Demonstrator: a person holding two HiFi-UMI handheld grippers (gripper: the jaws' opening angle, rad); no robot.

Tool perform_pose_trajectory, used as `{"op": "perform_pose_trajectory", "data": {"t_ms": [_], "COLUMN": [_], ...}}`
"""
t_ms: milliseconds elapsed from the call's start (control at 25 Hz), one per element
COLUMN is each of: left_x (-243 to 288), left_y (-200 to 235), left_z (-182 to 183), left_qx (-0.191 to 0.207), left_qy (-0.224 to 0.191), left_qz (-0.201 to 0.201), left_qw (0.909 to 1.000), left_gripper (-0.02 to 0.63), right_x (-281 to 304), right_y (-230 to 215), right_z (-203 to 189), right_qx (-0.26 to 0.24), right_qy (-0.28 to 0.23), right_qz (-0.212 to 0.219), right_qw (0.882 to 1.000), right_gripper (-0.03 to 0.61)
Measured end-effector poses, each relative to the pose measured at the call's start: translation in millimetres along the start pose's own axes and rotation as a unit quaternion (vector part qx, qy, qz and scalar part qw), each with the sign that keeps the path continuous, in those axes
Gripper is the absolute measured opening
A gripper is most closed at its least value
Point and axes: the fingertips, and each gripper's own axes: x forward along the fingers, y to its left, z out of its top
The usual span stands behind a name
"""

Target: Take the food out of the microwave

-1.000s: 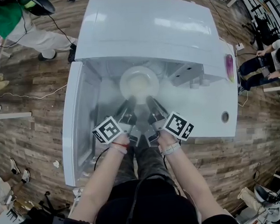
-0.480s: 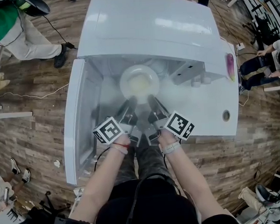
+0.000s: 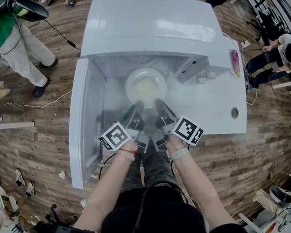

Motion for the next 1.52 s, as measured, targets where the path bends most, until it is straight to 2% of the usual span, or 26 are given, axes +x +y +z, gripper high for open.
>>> {"op": "perform_pose_trajectory", "data": {"t_ms": [480,720,1000,1360,1520], "left_x": [-20.4,-30.8,-48.5,-65.5,-73.2], "left_y": [-7.9,-12.9,-7.3,-2.1,1.0], "left_z": [-26.6,-44.4,-64.7,-94.9,-101.1], "left_qx": [0.011,0.011,0.018,-0.017,-0.017], "left_qy": [0.041,0.048,0.035,0.006,0.003], "left_qz": [-0.016,-0.018,0.002,0.020,0.024], "left_qw": [0.9990,0.9986,0.9992,0.9996,0.9996], "left_gripper": [0.048,0.048,0.049,0.049,0.049], "right_x": [-37.2,-58.4,-77.1,-94.9,-100.1], "right_y": [-5.4,-10.1,-18.7,-36.2,-39.8], "right_z": [-17.2,-23.9,-34.8,-48.5,-56.1], "right_qx": [0.011,0.014,0.023,0.012,0.011], "right_qy": [-0.042,-0.049,-0.020,0.026,0.035], "right_qz": [-0.012,-0.016,-0.019,-0.025,-0.026], "right_qw": [0.999,0.999,0.999,0.999,0.999], "right_gripper": [0.061,0.060,0.057,0.055,0.055]}}
